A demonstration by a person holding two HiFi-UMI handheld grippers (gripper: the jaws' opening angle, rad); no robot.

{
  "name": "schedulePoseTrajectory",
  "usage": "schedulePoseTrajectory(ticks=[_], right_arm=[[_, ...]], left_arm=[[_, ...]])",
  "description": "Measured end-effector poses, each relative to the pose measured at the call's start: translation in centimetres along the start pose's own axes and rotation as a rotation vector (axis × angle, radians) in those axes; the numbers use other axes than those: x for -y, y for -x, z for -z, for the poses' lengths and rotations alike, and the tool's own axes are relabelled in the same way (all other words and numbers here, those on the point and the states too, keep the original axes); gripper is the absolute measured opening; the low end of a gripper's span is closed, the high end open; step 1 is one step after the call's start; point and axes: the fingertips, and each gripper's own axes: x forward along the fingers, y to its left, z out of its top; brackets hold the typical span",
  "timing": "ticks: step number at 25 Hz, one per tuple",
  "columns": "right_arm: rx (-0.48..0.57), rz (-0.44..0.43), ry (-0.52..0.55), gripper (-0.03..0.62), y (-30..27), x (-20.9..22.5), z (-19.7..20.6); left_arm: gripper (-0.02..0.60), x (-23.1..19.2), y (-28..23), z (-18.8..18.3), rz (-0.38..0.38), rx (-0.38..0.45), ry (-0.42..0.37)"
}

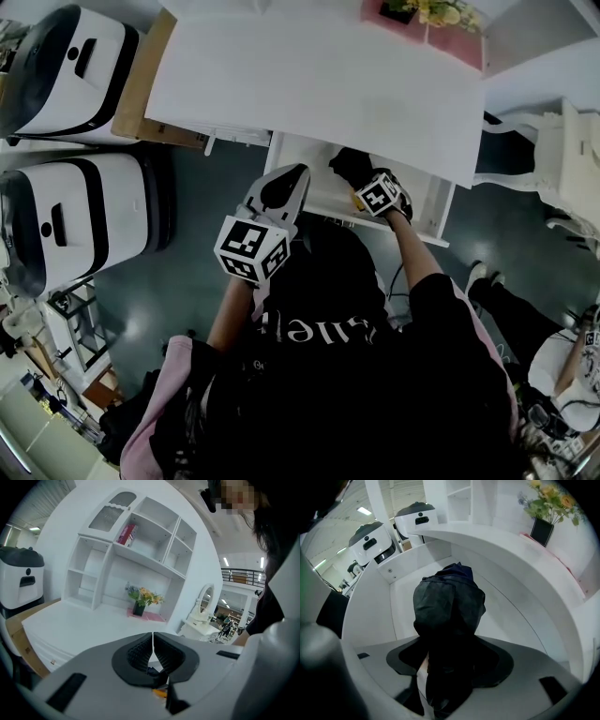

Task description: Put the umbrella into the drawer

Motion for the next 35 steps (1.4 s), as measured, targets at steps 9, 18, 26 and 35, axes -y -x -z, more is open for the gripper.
schedulePoseTrajectory(ticks=[9,18,26,35], right_arm=[[0.137,0.062,-0.138,0.284,4.7,-0.2,-1.3],[0.498,0.127,-0.353,0.282,14.6,-2.6,-6.3],[0.861,0.199,-0.483,0.282,25.2,-6.9,-11.9],[1.056,0.284,-0.548,0.282,30.6,-14.0,-15.4]], left_arm=[[0.020,0.1,0.1,-0.8,0.071,0.008,-0.024],[0.020,0.8,1.2,-1.7,0.180,0.006,-0.063],[0.020,0.6,2.9,-2.5,0.285,-0.003,-0.095],[0.020,0.5,7.7,-2.0,0.439,-0.023,-0.153]])
